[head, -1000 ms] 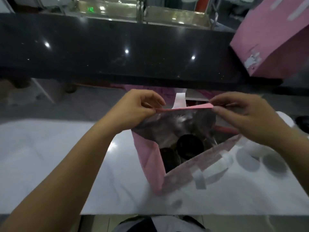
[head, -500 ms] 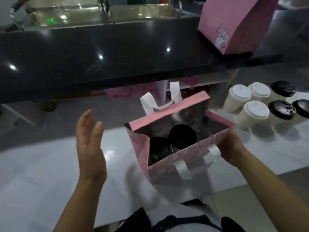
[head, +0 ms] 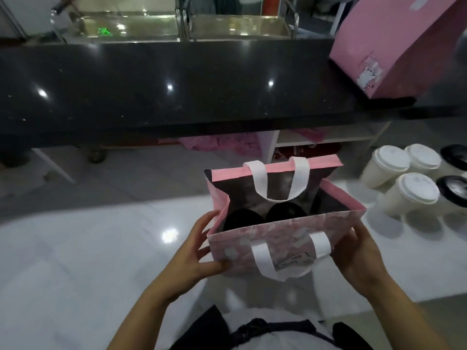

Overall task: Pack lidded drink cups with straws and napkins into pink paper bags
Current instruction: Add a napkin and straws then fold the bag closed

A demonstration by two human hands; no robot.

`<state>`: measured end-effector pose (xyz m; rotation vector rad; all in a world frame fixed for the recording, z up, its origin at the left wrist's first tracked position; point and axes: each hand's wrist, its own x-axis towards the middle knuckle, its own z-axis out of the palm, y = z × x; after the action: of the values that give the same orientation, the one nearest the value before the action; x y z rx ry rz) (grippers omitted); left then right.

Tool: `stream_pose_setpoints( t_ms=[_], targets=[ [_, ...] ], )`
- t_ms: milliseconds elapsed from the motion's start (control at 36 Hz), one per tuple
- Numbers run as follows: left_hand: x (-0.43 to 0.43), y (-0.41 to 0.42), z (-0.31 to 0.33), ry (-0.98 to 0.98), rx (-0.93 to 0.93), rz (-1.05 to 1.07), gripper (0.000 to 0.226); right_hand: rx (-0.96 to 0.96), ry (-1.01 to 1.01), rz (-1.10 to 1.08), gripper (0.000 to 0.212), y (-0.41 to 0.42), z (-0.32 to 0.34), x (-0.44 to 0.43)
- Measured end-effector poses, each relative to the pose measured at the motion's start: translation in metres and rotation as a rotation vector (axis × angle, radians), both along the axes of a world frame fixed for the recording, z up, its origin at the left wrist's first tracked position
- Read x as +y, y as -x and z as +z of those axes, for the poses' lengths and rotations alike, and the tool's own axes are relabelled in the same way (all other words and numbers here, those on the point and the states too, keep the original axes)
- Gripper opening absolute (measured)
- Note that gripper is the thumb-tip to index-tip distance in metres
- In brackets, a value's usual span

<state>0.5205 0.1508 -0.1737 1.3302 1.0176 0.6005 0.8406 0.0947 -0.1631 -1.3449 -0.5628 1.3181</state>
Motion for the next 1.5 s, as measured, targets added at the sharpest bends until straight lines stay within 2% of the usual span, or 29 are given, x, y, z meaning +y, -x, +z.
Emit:
stream_pose_setpoints(
  t_ms=[83, 139, 194, 278, 333, 389, 472, 583, 667, 778, 861, 972, 1111, 1250, 1361, 1500],
  targets=[
    [0.010, 0.008, 0.008, -0.052, 0.019, 0.012, 0.087, 0.052, -0.108, 0.094, 0.082, -0.012, 0.010, -0.004],
    [0.015, 0.009, 0.012, -0.098, 0.046, -0.019, 0.083, 0.039, -0.191, 0.215, 0.074, -0.013, 0.020, -0.003],
    [0.019, 0.010, 0.017, -0.181, 0.108, -0.054, 0.080, -0.041, -0.218, 0.331, 0.070, -0.012, 0.030, 0.001],
    [0.027, 0.010, 0.022, -0.308, 0.162, -0.093, 0.077, -0.231, -0.201, 0.383, 0.078, -0.017, 0.040, 0.013],
    [0.031, 0.009, 0.028, -0.319, 0.132, -0.102, 0.078, -0.340, -0.188, 0.427, 0.079, -0.023, 0.043, 0.018],
    [0.035, 0.008, 0.033, -0.296, 0.087, -0.099, 0.073, -0.409, -0.183, 0.448, 0.069, -0.028, 0.045, 0.024],
    [0.039, 0.004, 0.040, -0.300, 0.049, -0.105, 0.062, -0.423, -0.205, 0.435, 0.057, -0.029, 0.050, 0.032],
    [0.041, 0.000, 0.049, -0.363, 0.040, -0.069, 0.058, -0.488, -0.214, 0.434, 0.044, -0.027, 0.054, 0.039],
    [0.044, 0.000, 0.054, -0.410, 0.061, -0.059, 0.061, -0.502, -0.259, 0.420, 0.034, -0.030, 0.055, 0.042],
    [0.051, 0.003, 0.057, -0.502, 0.142, -0.089, 0.072, -0.432, -0.279, 0.385, 0.025, -0.030, 0.060, 0.043],
    [0.054, 0.002, 0.059, -0.499, 0.187, -0.121, 0.080, -0.460, -0.274, 0.385, 0.027, -0.030, 0.061, 0.044],
    [0.056, -0.002, 0.062, -0.491, 0.187, -0.143, 0.080, -0.611, -0.289, 0.358, 0.024, -0.027, 0.057, 0.048],
    [0.058, -0.008, 0.062, -0.473, 0.116, -0.132, 0.070, -0.612, -0.399, 0.158, 0.024, -0.016, 0.048, 0.050],
    [0.055, -0.010, 0.056, -0.517, 0.128, -0.081, 0.059, -0.540, -0.427, 0.009, 0.047, -0.007, 0.041, 0.048],
    [0.052, -0.013, 0.053, -0.531, 0.121, -0.032, 0.057, -0.570, -0.424, 0.013, 0.046, -0.007, 0.041, 0.042],
    [0.048, -0.017, 0.052, -0.460, 0.008, 0.046, 0.047, -0.583, -0.394, 0.086, 0.041, -0.017, 0.042, 0.037]
  ],
)
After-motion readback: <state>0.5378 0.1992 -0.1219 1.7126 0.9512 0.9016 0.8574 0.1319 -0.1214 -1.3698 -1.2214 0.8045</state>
